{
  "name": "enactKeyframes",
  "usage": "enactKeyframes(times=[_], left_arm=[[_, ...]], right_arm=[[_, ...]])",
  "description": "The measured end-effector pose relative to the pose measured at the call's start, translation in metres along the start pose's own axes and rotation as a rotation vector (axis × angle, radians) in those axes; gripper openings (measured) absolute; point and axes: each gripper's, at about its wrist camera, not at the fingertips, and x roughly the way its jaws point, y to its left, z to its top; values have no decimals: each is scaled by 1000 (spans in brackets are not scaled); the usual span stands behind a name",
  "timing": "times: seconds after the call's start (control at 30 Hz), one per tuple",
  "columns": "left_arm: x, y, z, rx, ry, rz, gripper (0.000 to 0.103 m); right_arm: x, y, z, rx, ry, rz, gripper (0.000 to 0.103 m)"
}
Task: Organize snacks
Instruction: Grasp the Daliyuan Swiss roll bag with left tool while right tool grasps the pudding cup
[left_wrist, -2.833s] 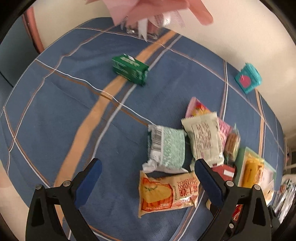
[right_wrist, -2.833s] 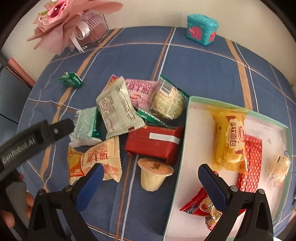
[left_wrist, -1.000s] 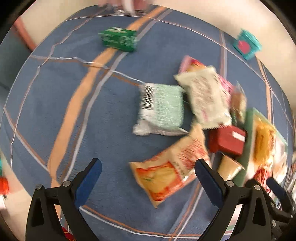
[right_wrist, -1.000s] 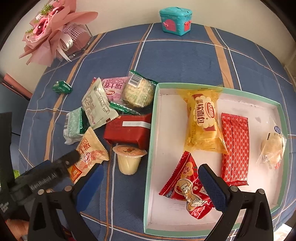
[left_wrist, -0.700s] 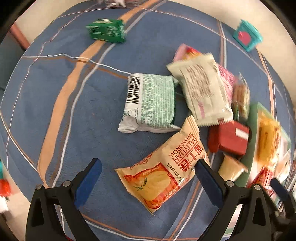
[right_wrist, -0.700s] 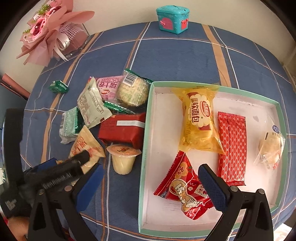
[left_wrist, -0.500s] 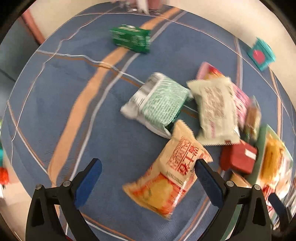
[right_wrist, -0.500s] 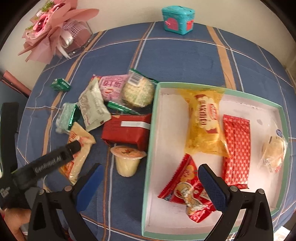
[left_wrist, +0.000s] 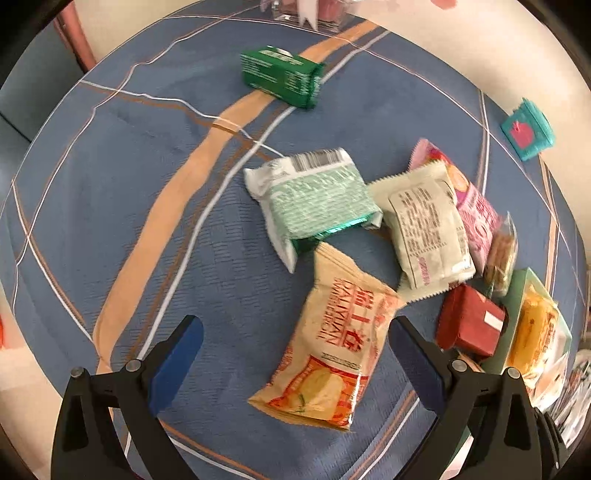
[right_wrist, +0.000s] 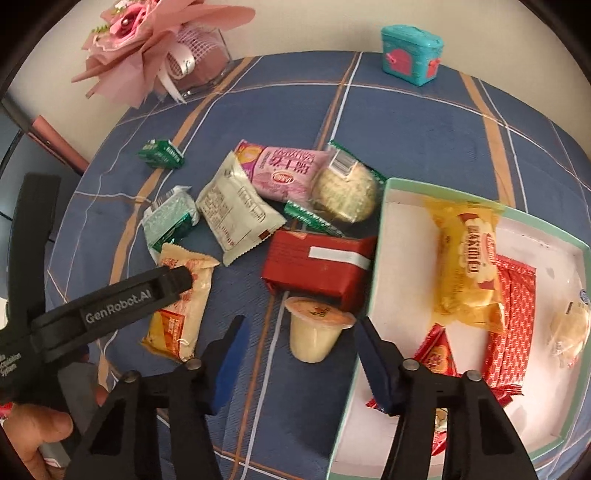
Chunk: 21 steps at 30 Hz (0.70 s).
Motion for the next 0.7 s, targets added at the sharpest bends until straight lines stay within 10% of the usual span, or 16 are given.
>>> enactKeyframes(times=[0.7], left_arm=[[68, -32, -26, 31, 71, -33, 100]], right_arm=[[57, 39, 17, -76, 24, -41, 50]])
